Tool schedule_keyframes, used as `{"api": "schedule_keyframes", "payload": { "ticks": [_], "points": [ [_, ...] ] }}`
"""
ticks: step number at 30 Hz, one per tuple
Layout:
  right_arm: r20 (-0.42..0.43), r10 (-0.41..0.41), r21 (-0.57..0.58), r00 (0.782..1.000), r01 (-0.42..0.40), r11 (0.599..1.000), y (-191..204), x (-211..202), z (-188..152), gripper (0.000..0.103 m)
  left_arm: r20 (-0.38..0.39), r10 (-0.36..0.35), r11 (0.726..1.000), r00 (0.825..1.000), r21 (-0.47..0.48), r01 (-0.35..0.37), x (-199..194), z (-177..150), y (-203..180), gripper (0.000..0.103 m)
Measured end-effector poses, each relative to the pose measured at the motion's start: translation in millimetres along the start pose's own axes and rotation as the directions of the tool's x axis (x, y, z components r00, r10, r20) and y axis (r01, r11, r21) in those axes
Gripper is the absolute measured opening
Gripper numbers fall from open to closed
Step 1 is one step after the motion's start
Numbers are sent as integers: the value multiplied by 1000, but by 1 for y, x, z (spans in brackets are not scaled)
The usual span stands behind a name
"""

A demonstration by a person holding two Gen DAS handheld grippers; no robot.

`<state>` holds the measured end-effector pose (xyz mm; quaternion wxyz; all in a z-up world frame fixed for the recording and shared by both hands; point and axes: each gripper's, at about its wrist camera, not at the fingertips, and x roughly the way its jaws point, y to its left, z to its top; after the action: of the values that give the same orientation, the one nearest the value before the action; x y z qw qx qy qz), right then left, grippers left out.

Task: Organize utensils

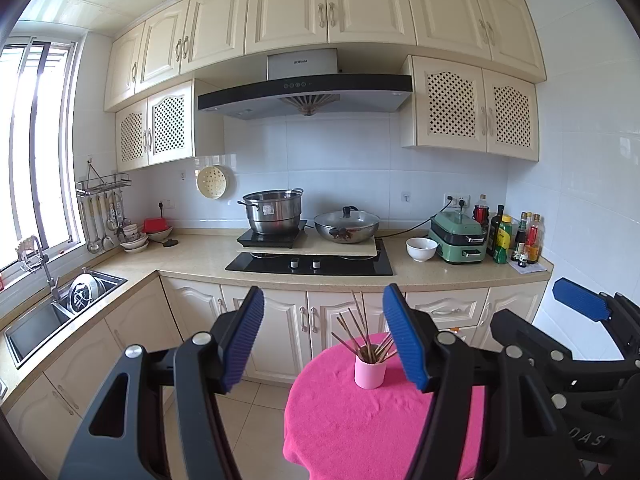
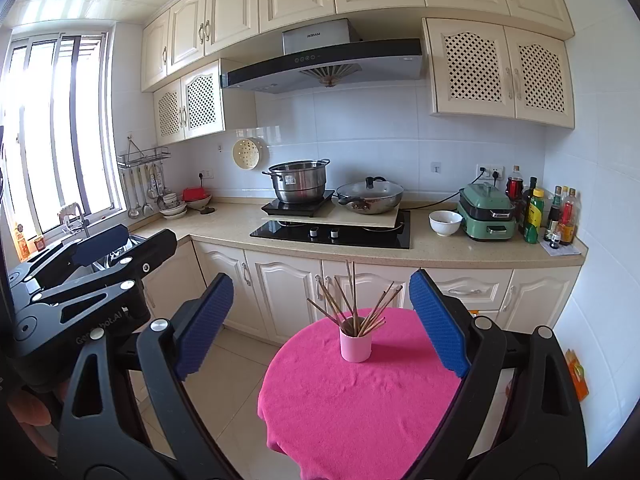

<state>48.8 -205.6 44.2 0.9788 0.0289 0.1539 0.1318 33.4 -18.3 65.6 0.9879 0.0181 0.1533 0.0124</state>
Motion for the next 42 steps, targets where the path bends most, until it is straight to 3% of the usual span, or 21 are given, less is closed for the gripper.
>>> {"api": "schedule_keyframes", "payload": {
  "ticks": [42],
  "points": [
    [-58,-10,31,998,11,999,-10,35,-3,88,-52,3,1000,999,13,-2,40,-9,-6,62]
  ]
}}
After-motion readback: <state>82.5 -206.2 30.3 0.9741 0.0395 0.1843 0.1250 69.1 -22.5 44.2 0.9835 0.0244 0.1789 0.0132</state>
